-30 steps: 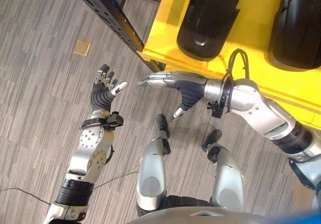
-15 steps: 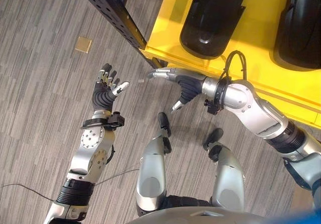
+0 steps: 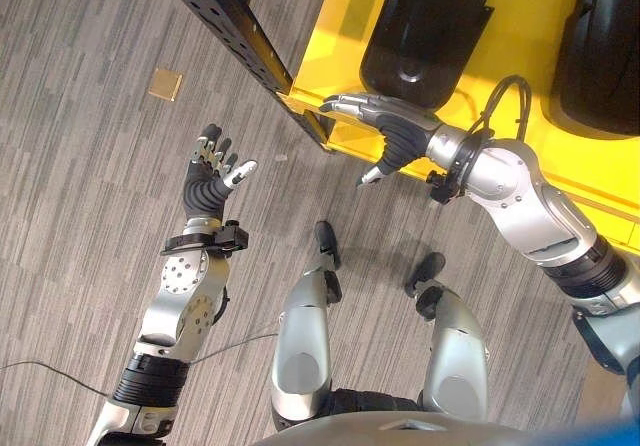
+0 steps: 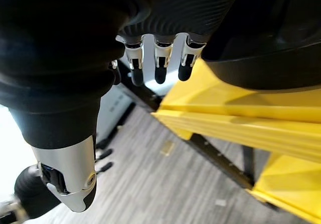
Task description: Move parts from the plastic box to the shelf.
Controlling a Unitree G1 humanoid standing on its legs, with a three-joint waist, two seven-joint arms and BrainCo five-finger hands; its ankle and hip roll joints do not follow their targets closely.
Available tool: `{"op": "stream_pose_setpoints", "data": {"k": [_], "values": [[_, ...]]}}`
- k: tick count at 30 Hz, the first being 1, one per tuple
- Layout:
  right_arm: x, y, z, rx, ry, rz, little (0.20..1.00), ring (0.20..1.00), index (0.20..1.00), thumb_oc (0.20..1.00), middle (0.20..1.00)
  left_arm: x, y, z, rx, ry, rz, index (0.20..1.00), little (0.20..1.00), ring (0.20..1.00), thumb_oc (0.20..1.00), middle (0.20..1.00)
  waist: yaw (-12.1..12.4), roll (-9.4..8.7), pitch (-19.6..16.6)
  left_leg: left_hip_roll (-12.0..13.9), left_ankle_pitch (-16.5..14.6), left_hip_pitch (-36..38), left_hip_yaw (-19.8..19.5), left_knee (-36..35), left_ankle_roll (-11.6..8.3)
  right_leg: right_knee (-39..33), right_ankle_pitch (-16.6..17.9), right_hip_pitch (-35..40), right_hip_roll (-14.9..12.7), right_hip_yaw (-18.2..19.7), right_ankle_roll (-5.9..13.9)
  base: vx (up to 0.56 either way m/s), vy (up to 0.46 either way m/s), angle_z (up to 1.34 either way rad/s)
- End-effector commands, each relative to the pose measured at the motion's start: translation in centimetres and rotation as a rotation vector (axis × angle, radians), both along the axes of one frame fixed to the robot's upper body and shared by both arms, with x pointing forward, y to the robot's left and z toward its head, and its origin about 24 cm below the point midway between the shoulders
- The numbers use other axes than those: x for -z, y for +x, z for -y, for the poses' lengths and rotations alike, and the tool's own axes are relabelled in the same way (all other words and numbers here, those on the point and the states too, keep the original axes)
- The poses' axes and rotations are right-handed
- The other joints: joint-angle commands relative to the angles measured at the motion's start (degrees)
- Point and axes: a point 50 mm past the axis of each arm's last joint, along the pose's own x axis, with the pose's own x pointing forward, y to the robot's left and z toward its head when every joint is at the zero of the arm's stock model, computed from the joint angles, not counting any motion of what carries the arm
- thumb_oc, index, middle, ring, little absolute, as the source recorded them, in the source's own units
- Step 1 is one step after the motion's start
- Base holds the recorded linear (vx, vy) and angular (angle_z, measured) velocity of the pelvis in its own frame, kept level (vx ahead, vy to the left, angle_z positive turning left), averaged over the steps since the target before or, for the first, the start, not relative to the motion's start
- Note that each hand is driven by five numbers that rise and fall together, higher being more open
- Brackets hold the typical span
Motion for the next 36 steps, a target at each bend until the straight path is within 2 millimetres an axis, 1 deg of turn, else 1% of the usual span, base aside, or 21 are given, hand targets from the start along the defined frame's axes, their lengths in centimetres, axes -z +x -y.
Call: {"op": "stream_pose_setpoints", "data": {"k": [1, 3, 7, 10, 15, 18, 21, 23, 24, 26, 30, 32, 36], "values": [[-3.9, -0.7, -0.4, -0.012, 0.051, 0.179, 1.000, 1.000, 1.000, 1.000, 1.000, -1.7, -0.6, 0.4, 0.023, 0.026, 0.094, 1.000, 1.000, 1.000, 1.000, 1.000, 0.15, 0.08, -1.56, 4.69, -5.83, 1.23, 2.62, 2.67, -6.54, 0.32, -1.57, -4.29, -1.16, 1.12, 4.93, 0.00, 0.000, 0.00], [-3.9, -0.2, 0.2, 0.015, 0.044, 0.186, 1.000, 1.000, 1.000, 1.000, 1.000, -1.6, -0.6, 0.2, 0.029, 0.017, 0.084, 1.000, 1.000, 1.000, 1.000, 1.000, 0.11, 0.09, -1.56, 4.82, -5.75, 1.00, 2.63, 2.75, -6.58, 0.63, -1.55, -4.59, -1.28, 1.07, 4.87, 0.00, 0.000, 0.00], [-3.8, 0.2, 0.5, 0.026, 0.019, 0.176, 1.000, 1.000, 1.000, 1.000, 1.000, -1.4, -0.5, 0.1, 0.037, -0.010, 0.068, 1.000, 1.000, 1.000, 1.000, 1.000, 0.17, 0.03, -1.56, 4.87, -5.72, 0.71, 2.54, 2.83, -6.61, 0.91, -1.59, -4.96, -1.38, 1.08, 4.85, 0.01, -0.012, 0.05], [-4.0, -0.1, 0.1, -0.035, 0.025, 0.168, 1.000, 1.000, 1.000, 1.000, 1.000, -1.3, -0.4, 0.0, 0.039, -0.024, 0.066, 1.000, 1.000, 1.000, 1.000, 1.000, 0.19, -0.04, -1.56, 5.05, -5.59, 0.35, 2.52, 2.88, -6.68, 1.07, -1.41, -5.38, -1.59, 0.92, 4.93, 0.00, 0.000, 0.00], [-3.6, -0.1, 0.2, -0.048, 0.057, 0.082, 1.000, 1.000, 1.000, 1.000, 1.000, -1.4, -0.5, -0.1, 0.044, -0.021, 0.070, 1.000, 1.000, 1.000, 1.000, 1.000, 0.15, 0.00, -1.56, 5.03, -5.53, 0.26, 2.69, 2.72, -6.62, 1.33, -1.40, -5.73, -1.57, 0.94, 4.81, 0.00, 0.000, 0.00], [-3.1, -0.1, -0.1, -0.073, 0.042, 0.022, 1.000, 1.000, 1.000, 1.000, 1.000, -1.3, -0.5, -0.1, 0.053, -0.020, 0.072, 1.000, 1.000, 1.000, 1.000, 1.000, 0.34, 0.02, -1.56, 4.99, -5.53, 0.14, 2.78, 2.69, -6.60, 1.06, -1.28, -5.76, -1.67, 0.70, 4.80, 0.00, 0.000, 0.00], [-3.2, -0.8, -0.7, -0.123, -0.018, 0.065, 1.000, 1.000, 1.000, 1.000, 1.000, -1.4, -0.6, -0.2, 0.049, -0.022, 0.073, 1.000, 1.000, 1.000, 1.000, 1.000, 0.28, 0.00, -1.56, 5.32, -5.41, -0.38, 2.94, 2.94, -6.76, 1.19, -1.18, -6.14, -1.90, 0.49, 4.83, 0.00, 0.000, 0.00], [-3.3, -1.3, -0.8, -0.130, -0.061, 0.114, 1.000, 1.000, 1.000, 1.000, 1.000, -1.3, -0.6, -0.2, 0.048, -0.024, 0.067, 1.000, 1.000, 1.000, 1.000, 1.000, 0.22, 0.03, -1.56, 5.33, -5.39, -0.62, 2.90, 2.97, -6.77, 1.32, -1.13, -6.38, -1.97, 0.47, 4.87, 0.00, 0.000, 0.00], [-3.4, -1.8, -1.0, -0.120, -0.112, 0.150, 1.000, 1.000, 1.000, 1.000, 1.000, -1.2, -0.5, 0.1, 0.050, -0.019, 0.062, 1.000, 1.000, 1.000, 1.000, 1.000, 0.11, -0.01, -1.56, 5.37, -5.37, -0.95, 3.08, 2.79, -6.74, 1.12, -0.95, -6.85, -1.89, 0.62, 4.89, 0.00, 0.000, 0.00], [-3.5, -1.7, -1.1, -0.111, -0.136, 0.175, 1.000, 1.000, 1.000, 1.000, 1.000, -1.1, -0.4, 0.2, 0.051, -0.022, 0.060, 1.000, 1.000, 1.000, 1.000, 1.000, 0.16, 0.01, -1.56, 5.44, -5.33, -0.88, 3.30, 2.61, -6.74, 0.91, -0.91, -6.82, -1.89, 0.57, 4.85, 0.00, 0.000, 0.00], [-3.4, -1.1, -1.1, -0.086, -0.162, 0.140, 1.000, 1.000, 1.000, 1.000, 1.000, -1.1, -0.3, 0.2, 0.052, -0.024, 0.064, 1.000, 1.000, 1.000, 1.000, 1.000, 0.30, 0.02, -1.56, 5.47, -5.16, -1.37, 3.27, 2.58, -6.83, 0.88, -0.79, -7.23, -1.89, 0.46, 4.88, 0.00, 0.000, 0.00], [-3.0, -0.8, -0.5, -0.067, -0.152, 0.087, 1.000, 1.000, 1.000, 1.000, 1.000, -1.1, -0.5, 0.0, 0.052, -0.015, 0.062, 1.000, 1.000, 1.000, 1.000, 1.000, 0.17, -0.14, -1.56, 5.55, -5.04, -1.49, 3.30, 2.47, -6.94, 1.19, -0.90, -7.35, -1.93, 0.33, 4.84, 0.00, 0.000, 0.00], [-2.8, -0.7, -0.1, -0.038, -0.148, 0.101, 1.000, 1.000, 1.000, 1.000, 1.000, -1.0, -0.6, -0.2, 0.048, -0.010, 0.062, 1.000, 1.000, 1.000, 1.000, 1.000, 0.19, -0.37, -1.56, 5.46, -5.09, -1.39, 3.24, 2.46, -6.95, 1.28, -0.89, -7.34, -1.92, 0.41, 4.81, 0.00, 0.000, 0.00]]}}
